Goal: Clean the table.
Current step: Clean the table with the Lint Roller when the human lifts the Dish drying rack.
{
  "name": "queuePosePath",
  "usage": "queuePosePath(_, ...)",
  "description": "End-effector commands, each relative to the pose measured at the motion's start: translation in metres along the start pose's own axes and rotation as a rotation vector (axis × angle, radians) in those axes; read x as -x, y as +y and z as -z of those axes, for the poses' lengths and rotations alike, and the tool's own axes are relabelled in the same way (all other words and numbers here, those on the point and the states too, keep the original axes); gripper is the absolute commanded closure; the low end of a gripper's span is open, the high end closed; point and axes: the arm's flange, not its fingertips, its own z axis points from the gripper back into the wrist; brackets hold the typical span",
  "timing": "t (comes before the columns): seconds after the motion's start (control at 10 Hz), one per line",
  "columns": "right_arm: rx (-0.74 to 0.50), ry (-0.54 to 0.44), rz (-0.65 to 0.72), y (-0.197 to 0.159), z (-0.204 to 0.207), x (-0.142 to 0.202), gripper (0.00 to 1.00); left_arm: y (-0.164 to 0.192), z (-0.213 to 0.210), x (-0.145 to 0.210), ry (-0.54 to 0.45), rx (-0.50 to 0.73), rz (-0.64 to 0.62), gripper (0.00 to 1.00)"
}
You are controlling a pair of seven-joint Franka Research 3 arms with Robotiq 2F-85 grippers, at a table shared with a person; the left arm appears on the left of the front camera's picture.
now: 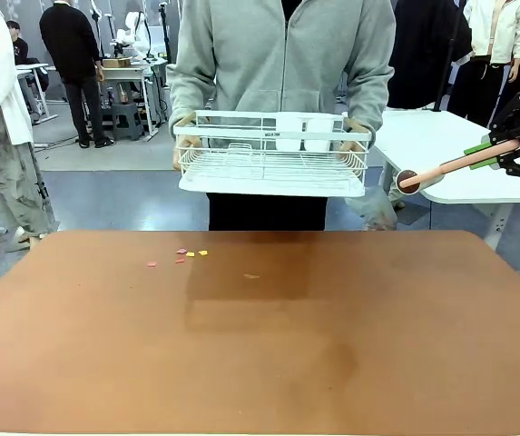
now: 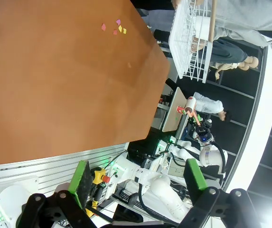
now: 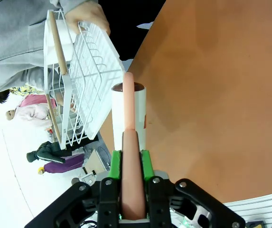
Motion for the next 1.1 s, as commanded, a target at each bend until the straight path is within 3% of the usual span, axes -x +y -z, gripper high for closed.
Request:
queuePosePath(0.0,0.0,0.0,-0.001,0.0006,0.0003,0.0005,1.0,0.001,-0.0025,0.0019,0.003,0.005,0.011,0.0)
queuePosePath(1.0,0.0,0.0,-0.001,0.0006,0.0003,0.0005,1.0,0.001,-0.0025,0.0019,0.003,0.005,0.011,0.0)
